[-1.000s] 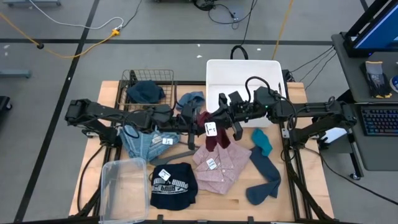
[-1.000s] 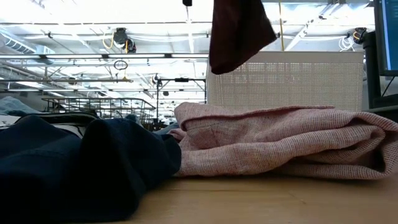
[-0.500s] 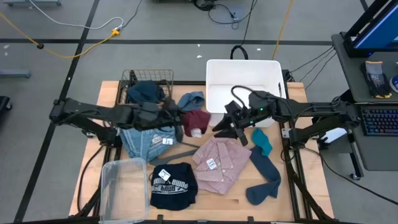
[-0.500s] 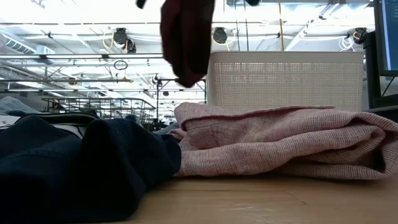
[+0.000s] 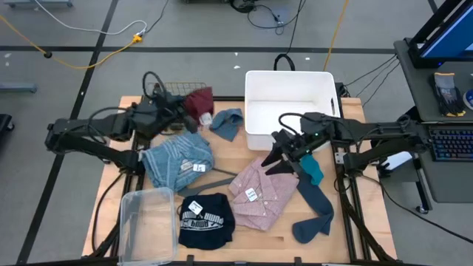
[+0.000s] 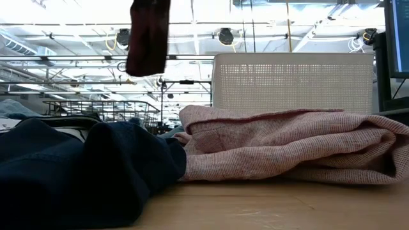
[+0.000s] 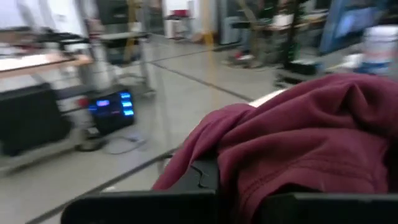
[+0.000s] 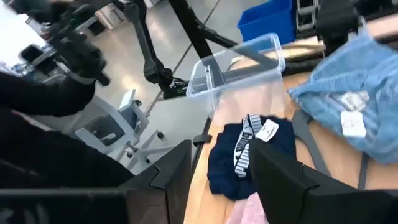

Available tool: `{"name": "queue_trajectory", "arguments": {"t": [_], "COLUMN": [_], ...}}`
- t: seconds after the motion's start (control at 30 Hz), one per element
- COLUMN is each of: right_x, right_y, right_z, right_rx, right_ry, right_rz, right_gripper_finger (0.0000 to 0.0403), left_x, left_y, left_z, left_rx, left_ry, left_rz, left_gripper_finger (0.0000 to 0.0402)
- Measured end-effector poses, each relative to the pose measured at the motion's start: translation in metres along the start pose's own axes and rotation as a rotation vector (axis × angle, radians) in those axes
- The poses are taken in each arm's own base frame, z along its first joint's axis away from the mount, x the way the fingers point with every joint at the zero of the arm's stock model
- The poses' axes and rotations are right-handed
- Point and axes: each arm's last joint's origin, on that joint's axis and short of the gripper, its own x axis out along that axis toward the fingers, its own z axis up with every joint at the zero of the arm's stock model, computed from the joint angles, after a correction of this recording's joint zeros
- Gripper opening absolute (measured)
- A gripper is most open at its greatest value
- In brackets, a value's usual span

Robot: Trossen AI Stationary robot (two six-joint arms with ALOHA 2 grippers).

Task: Pick & Place Cloths
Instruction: Put the red underwear into the black basket

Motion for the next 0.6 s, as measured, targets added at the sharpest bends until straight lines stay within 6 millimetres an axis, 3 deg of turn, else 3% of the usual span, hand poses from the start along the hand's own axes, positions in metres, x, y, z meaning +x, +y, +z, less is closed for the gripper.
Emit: {"name": "queue_trajectory", "arguments": {"t": [0.33,0.6], "right_x": [-0.026,-0.038], "right_y": [0.016,0.022], "right_z": [0.007,0.009], "right_rx": [-0.152,-0.173], "right_ry": [-0.079,-0.129], "right_rz": [0.019,-0.023], "right_gripper_finger": [0.0121,0.0101], "left_x": [0.033,0.075], "left_y": [0.051,0.088], "left_z": [-0.011,-0.027], "left_rx": [0.091,0.02], "left_ry": [0.129,0.274], "left_rz": [0.295,0.286], "left_gripper_finger": [0.0,0.0]}}
